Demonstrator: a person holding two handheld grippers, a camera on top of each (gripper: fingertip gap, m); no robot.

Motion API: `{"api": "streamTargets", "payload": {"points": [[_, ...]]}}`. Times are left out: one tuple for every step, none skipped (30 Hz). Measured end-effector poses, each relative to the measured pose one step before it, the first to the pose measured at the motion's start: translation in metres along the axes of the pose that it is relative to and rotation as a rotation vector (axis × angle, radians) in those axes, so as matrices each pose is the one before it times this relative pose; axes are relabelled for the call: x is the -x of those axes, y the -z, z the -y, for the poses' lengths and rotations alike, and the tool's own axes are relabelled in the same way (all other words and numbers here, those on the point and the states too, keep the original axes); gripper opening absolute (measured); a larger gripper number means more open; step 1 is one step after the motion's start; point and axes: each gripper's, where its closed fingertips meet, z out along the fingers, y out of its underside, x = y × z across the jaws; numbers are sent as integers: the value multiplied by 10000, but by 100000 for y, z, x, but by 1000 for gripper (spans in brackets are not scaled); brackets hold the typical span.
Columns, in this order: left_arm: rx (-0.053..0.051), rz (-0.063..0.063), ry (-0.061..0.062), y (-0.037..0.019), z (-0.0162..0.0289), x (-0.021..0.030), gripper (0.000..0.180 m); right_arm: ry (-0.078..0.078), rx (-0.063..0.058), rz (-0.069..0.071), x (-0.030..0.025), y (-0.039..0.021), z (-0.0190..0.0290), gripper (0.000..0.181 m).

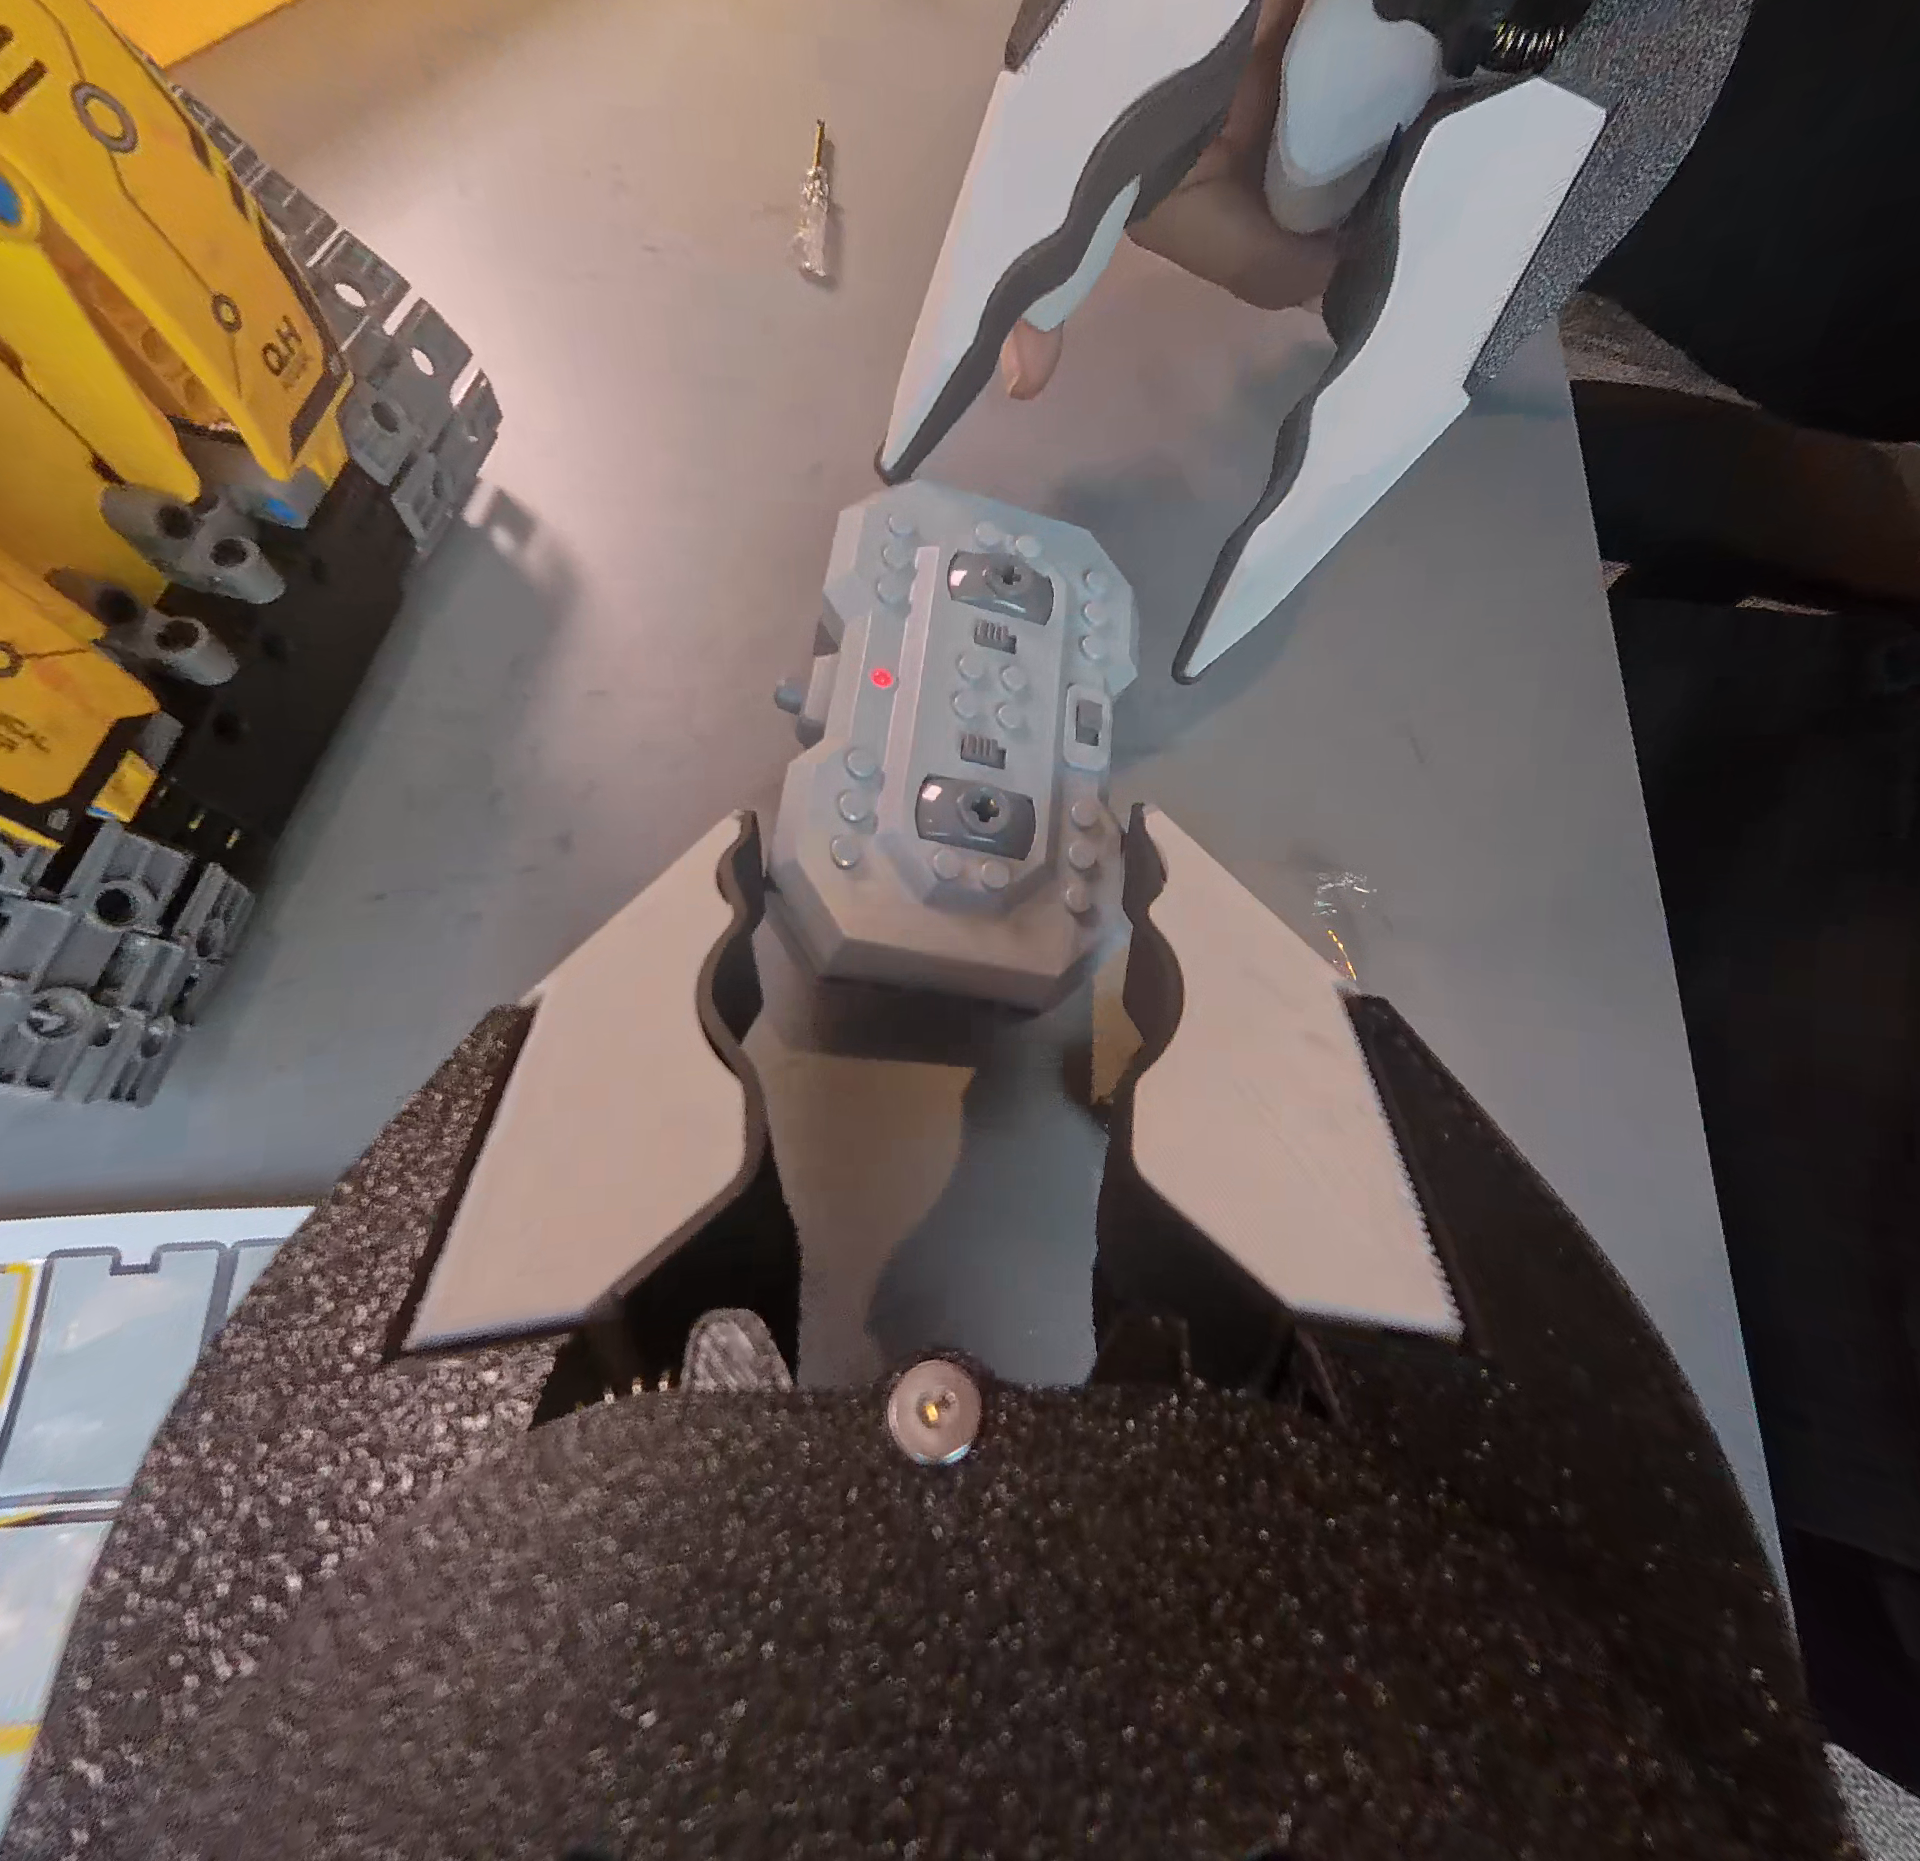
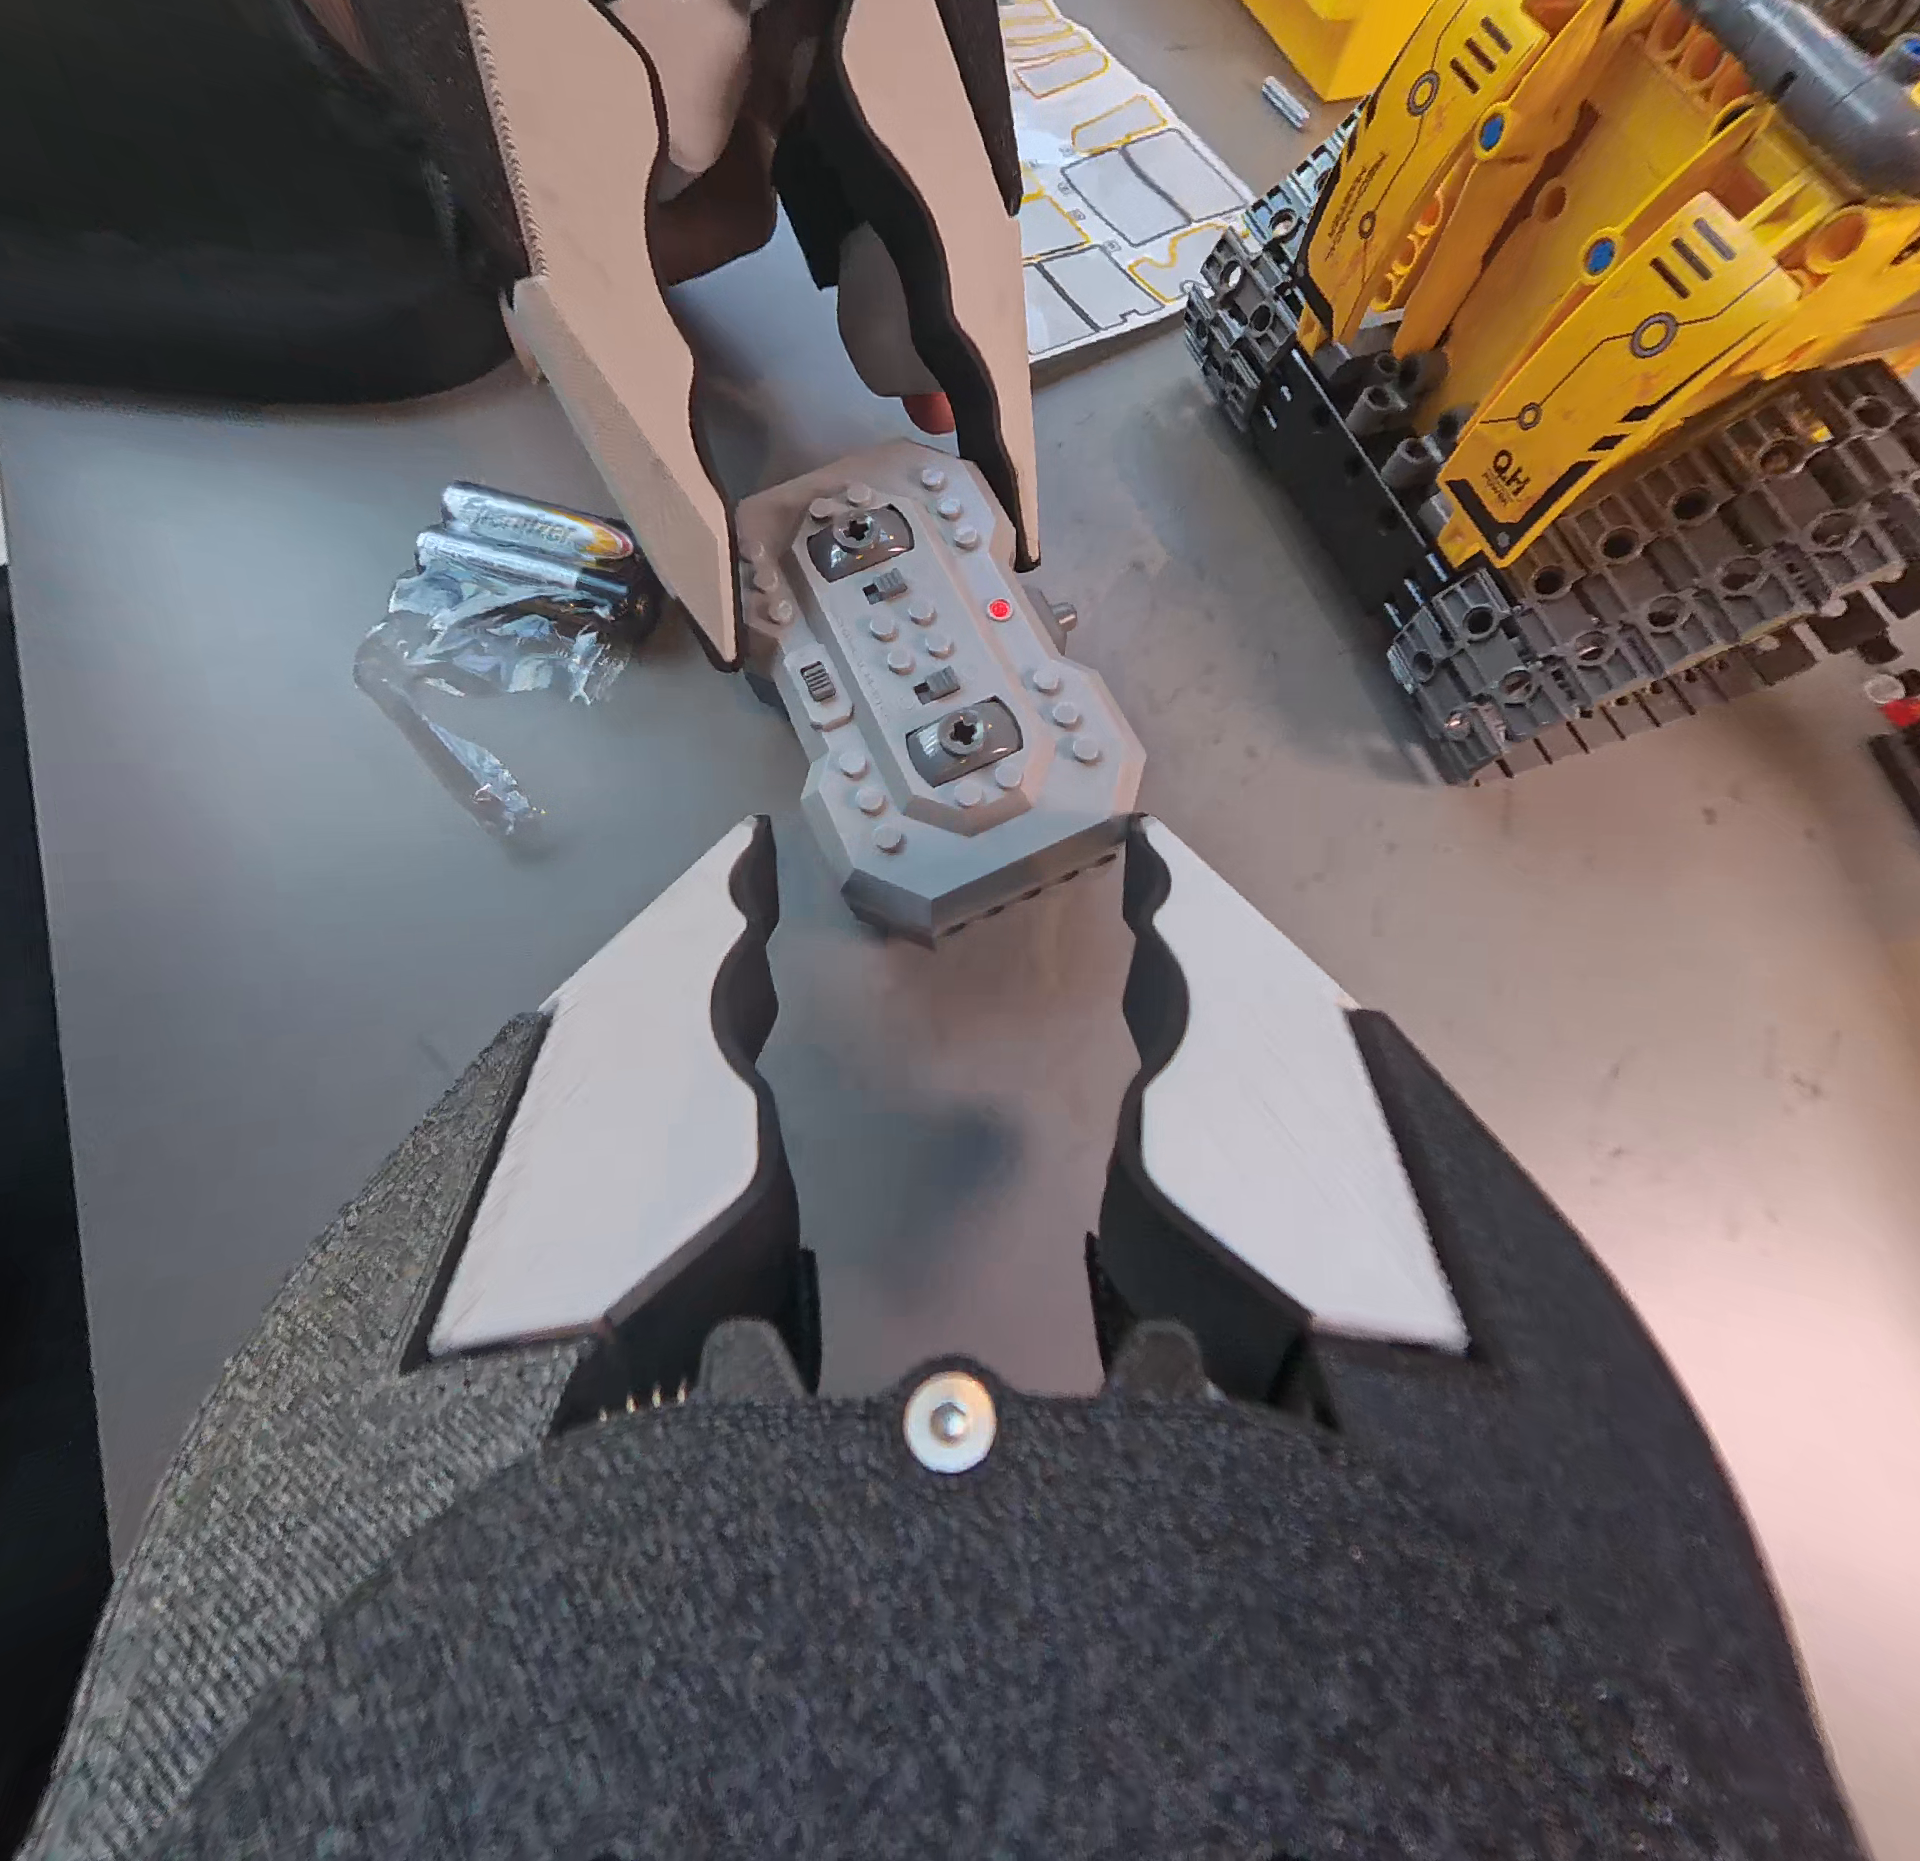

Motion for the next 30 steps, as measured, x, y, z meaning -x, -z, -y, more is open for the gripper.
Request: {"api": "streamTargets", "payload": {"points": [[-51, 27, 29, 64, 25, 105, 69, 58, -125, 85, -41, 49, 171, 67], [-67, 59, 18, 90, 55, 136, 69, 65, -27, 74, -41, -23, 16, 67], [-60, 37, 22, 96, 59, 111, 68, 36, 62, 41, -81, -95, -110, 67], [-6, 2, -4, 77, -33, 35, 68, 44, 48, -9, -123, -152, -113, 67], [-5, 13, -26, 66, -36, 9, 69, 27, 28, -8, -117, -178, -102, 67], [-2, 26, -31, 73, -38, -6, 69, -5, 12, 18, -67, -175, -79, 66], [16, 32, -41, 78, -88, -32, 69, -21, -9, 2, -68, -154, -50, 65], [36, 39, -63, 93, -145, -28, 69, -28, -11, -26, -113, -107, -36, 62], [15, 65, -86, 83, -118, 16, 69, -37, -28, 15, -47, -69, -11, 61], [8, 109, -89, 83, -58, 93, 69, -57, -58, 37, -22, -45, 21, 60], [15, 106, -73, 90, -27, 108, 69, -41, -57, 31, -29, -28, 10, 60], [7, 62, -28, 61, -16, 91, 68, -44, -46, 23, -52, -44, 11, 60], [0, 32, 13, 29, -17, 75, 68, -47, -40, 12, -67, -35, 25, 60], [6, 60, 23, 19, -2, 122, 68, -25, -22, -8, -93, -53, 12, 60], [0, 84, 4, 33, -9, 138, 67, -13, -30, -18, -106, -59, 23, 60], [-18, 84, -10, 46, -17, 130, 67, -16, -48, -3, -93, -71, 48, 60], [-21, 63, -6, 68, -30, 110, 67, -37, -50, 26, -88, -91, 35, 60], [-20, 80, -16, 86, -32, 138, 67, -54, -1, 54, -56, -89, 37, 59], [-8, 106, -40, 116, -28, 169, 67, 10, 5, 38, -79, -94, 77, 59], [-16, 122, -50, 99, -21, 194, 67, 33, 11, 11, -107, -130, 86, 59], [-17, 78, -16, 85, -32, 174, 67, -10, 25, 0, -114, -121, 77, 59], [-12, 23, 23, 69, -36, 121, 67, 1, 29, 18, -55, -112, 72, 59], [-15, 6, 36, 67, -44, 96, 67, 25, 28, 19, -38, -89, 59, 59], [-16, 2, 36, 60, -38, 84, 67, 20, 11, 29, -24, -66, 46, 59], [-17, 9, 37, 57, -36, 66, 67, -9, -18, 38, -17, -57, 51, 59], [-19, 14, 36, 44, -24, 60, 67, -30, -41, 41, -34, -66, 52, 59], [-20, 39, 7, 51, -5, 73, 67, -35, -45, 50, -23, -35, 33, 59], [-56, 43, -12, 113, 44, 85, 66, -44, -21, 84, 2, 52, 23, 58], [-179, -26, 49, 260, 242, 31, 67, -27, -89, 133, 52, 192, 136, 58], [-301, -47, 164, 434, 451, 102, 68, -53, -183, 156, 16, 412, 340, 58]]}}
